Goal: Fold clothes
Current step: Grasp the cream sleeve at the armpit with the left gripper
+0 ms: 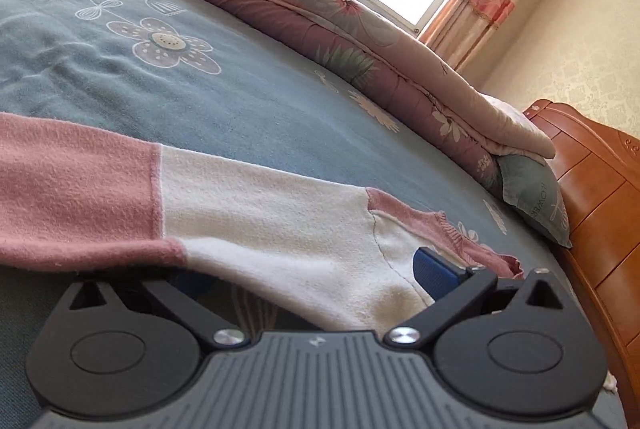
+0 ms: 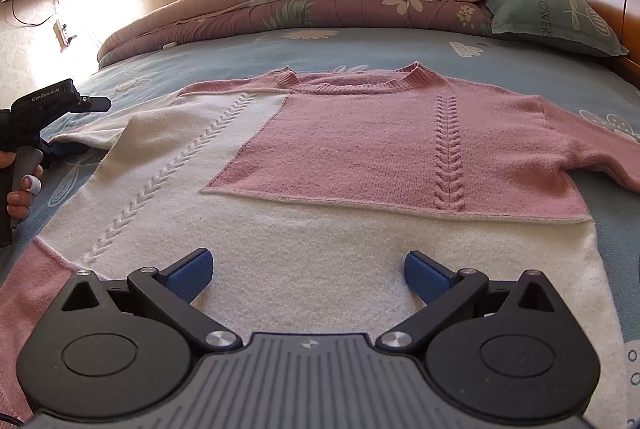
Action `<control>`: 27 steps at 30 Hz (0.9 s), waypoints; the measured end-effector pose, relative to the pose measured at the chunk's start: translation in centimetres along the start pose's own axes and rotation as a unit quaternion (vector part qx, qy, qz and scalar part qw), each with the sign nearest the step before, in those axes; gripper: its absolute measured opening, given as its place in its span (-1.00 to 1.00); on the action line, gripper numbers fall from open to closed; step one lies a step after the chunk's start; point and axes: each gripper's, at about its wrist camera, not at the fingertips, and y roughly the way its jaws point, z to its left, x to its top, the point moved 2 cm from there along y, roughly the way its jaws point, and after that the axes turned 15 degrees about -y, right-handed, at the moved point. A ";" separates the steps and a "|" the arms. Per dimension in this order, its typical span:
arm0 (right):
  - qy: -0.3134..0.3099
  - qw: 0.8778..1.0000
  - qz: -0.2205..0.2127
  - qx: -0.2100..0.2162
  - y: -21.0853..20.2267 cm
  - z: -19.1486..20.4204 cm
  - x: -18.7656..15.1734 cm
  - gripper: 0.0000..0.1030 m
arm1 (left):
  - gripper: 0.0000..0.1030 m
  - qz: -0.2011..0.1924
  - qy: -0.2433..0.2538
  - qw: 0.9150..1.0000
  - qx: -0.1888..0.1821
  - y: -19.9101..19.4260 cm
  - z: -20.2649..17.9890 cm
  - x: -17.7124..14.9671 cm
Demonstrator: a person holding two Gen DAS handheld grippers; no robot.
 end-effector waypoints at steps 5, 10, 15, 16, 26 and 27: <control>-0.008 1.000 0.005 -0.006 0.1 0.2 0.0 1.00 | 0.98 0.007 -0.039 0.999 -0.010 0.4 0.2 0.2; -0.011 1.000 0.006 -0.009 0.1 0.3 0.0 1.00 | 0.98 0.056 -0.045 0.996 -0.047 1.1 -1.3 -1.4; -0.012 1.000 0.007 -0.009 0.0 0.4 -0.1 1.00 | 0.86 0.049 -0.043 0.998 -0.026 1.5 -1.4 -1.6; -0.014 1.000 0.008 -0.009 -0.1 0.4 -0.1 1.00 | 0.72 0.045 -0.040 0.998 -0.011 1.5 -1.4 -1.5; -0.031 0.999 0.015 -0.010 -0.2 0.8 -0.2 1.00 | -0.80 0.010 0.031 0.996 0.081 1.3 -0.9 -0.8; -0.031 0.999 0.015 -0.010 -0.3 0.8 -0.2 1.00 | -0.82 0.002 0.045 0.995 0.088 1.3 -1.1 -0.6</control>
